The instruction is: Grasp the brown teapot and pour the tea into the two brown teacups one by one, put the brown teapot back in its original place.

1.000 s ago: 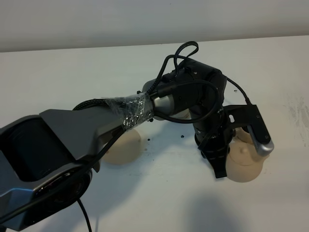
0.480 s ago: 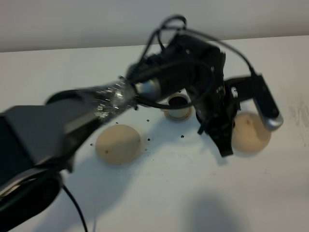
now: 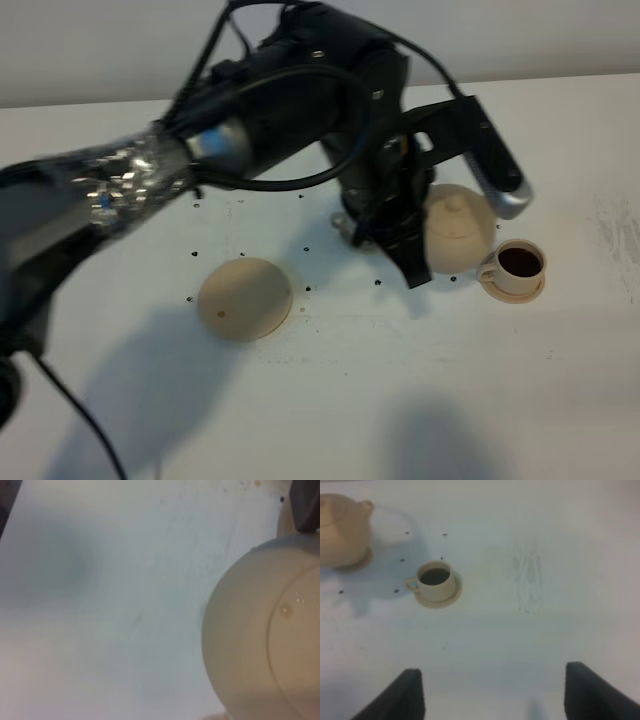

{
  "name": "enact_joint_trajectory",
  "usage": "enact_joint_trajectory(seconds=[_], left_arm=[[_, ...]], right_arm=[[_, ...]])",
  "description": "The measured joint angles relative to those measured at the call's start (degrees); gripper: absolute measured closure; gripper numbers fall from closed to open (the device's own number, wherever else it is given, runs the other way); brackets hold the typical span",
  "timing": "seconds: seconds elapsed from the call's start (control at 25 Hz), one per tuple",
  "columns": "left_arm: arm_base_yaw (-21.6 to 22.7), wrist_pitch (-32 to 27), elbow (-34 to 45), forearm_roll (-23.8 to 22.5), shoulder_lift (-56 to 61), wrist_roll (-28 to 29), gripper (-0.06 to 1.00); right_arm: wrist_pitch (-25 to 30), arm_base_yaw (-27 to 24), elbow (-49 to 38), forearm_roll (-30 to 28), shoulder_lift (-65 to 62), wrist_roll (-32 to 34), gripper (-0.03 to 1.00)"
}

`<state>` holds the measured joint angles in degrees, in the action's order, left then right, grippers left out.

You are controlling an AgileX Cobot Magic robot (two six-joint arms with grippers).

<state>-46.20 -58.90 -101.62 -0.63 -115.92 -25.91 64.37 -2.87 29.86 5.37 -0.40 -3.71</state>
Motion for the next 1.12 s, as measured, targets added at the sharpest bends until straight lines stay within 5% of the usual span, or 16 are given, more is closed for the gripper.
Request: enact_joint_trajectory(seconds=[0.52, 1.12], left_arm=[[9.2, 22.7, 34.1, 1.0, 13.9, 6.5, 0.85], [16.7, 29.4, 48.3, 2.5, 20.0, 7.8, 0.85]], right_arm=[[0.0, 0.0, 0.0, 0.0, 0.0, 0.0, 0.39], [0.0, 0.0, 0.0, 0.0, 0.0, 0.0, 0.39]])
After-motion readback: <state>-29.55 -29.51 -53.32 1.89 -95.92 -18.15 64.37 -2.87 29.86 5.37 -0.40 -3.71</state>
